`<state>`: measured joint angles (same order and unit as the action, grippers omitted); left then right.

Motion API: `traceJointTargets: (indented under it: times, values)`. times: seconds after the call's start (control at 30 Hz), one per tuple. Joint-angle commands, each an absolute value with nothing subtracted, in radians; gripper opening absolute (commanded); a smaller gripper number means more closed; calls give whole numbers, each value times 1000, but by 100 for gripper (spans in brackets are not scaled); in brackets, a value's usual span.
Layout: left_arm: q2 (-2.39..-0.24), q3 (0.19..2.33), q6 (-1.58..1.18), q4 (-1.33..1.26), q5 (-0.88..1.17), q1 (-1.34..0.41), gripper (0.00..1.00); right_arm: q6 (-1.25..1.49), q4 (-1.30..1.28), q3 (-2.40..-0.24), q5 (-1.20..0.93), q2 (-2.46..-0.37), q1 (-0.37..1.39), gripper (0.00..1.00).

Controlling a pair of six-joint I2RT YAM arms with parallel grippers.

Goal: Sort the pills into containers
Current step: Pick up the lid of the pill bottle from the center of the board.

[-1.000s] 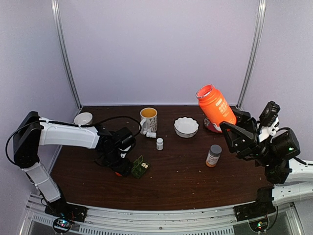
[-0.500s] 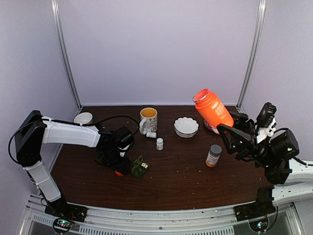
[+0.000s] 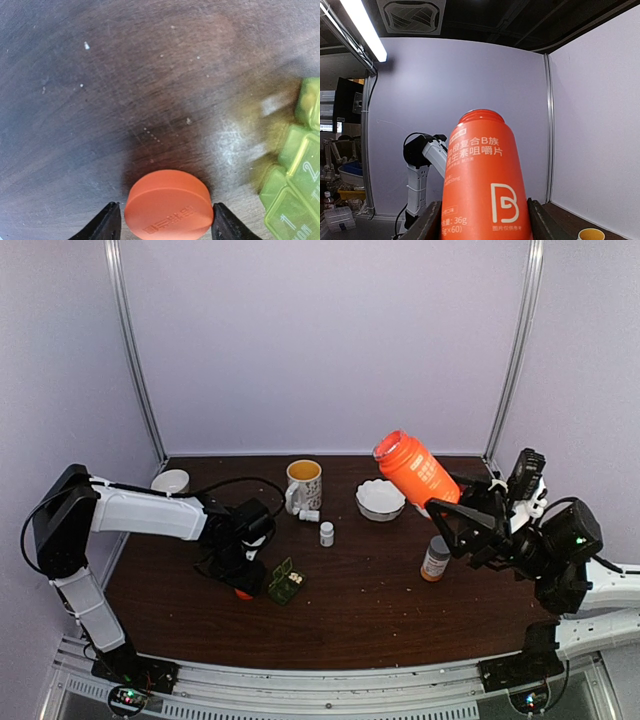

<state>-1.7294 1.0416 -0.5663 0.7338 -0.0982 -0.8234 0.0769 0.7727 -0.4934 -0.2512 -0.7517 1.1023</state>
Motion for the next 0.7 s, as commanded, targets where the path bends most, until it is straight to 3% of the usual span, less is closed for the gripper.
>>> traceJointTargets:
  times: [0.0,0.33,0.53,0.67]
  values:
    - [-1741,1069,-548,721,-87,-815,62,80,776,-542,-278,-758,1106,0]
    - [-1740,1091,-536,756,-73,-815,48,79,764,-542,-277,-757,1106,0]
    - [-1602,1172,-525,898,-116,-815,47,63,747,-535,-291,-777,1107,0]
    - [-1428,1228,-483,851,156,-814,47,53,765,-515,-294,-795,1107,0]
